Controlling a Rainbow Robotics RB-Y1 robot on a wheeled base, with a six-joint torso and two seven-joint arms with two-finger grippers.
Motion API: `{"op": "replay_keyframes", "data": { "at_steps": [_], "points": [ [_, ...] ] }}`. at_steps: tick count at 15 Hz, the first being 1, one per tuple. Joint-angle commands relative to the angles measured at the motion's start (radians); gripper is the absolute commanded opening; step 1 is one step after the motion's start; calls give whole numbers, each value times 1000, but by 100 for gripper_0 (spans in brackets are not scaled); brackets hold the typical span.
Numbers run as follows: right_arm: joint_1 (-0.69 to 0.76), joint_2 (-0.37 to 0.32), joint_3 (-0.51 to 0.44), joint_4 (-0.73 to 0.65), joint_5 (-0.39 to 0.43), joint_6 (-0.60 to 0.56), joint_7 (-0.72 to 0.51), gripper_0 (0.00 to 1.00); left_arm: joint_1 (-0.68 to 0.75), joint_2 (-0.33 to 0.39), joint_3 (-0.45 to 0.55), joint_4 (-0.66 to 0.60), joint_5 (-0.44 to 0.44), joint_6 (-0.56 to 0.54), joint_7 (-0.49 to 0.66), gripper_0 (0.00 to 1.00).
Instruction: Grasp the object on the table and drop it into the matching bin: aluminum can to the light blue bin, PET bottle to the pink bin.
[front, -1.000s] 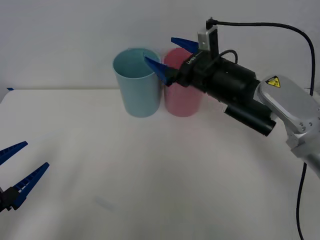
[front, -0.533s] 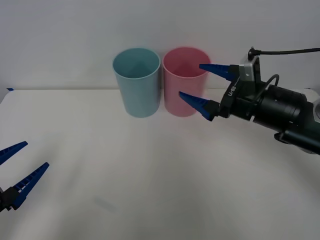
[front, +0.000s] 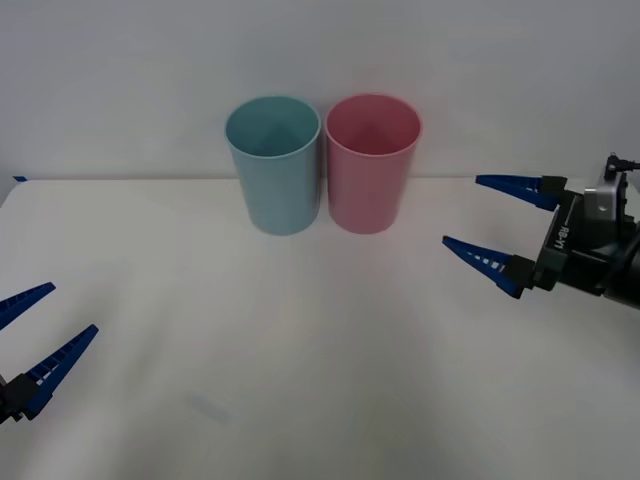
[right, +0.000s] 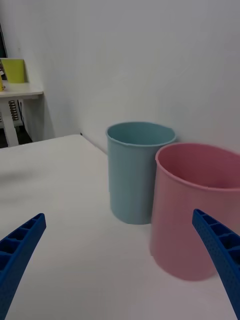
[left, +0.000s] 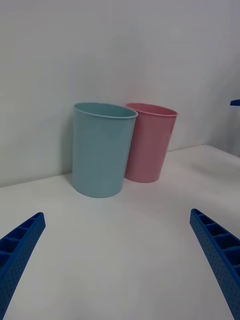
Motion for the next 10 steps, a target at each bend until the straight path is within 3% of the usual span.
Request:
{"op": "replay_keyframes", "data": {
  "at_steps": [1,6,10],
  "points": [
    [110,48,-130,0,55,-92,-16,100,0,0,0,0,0,0,0,100],
    [245,209,-370,0,225,-256,-146,100,0,0,0,0,0,0,0,100],
    [300,323,-512,0,322,-370,-234,100,0,0,0,0,0,0,0,100]
  ]
}}
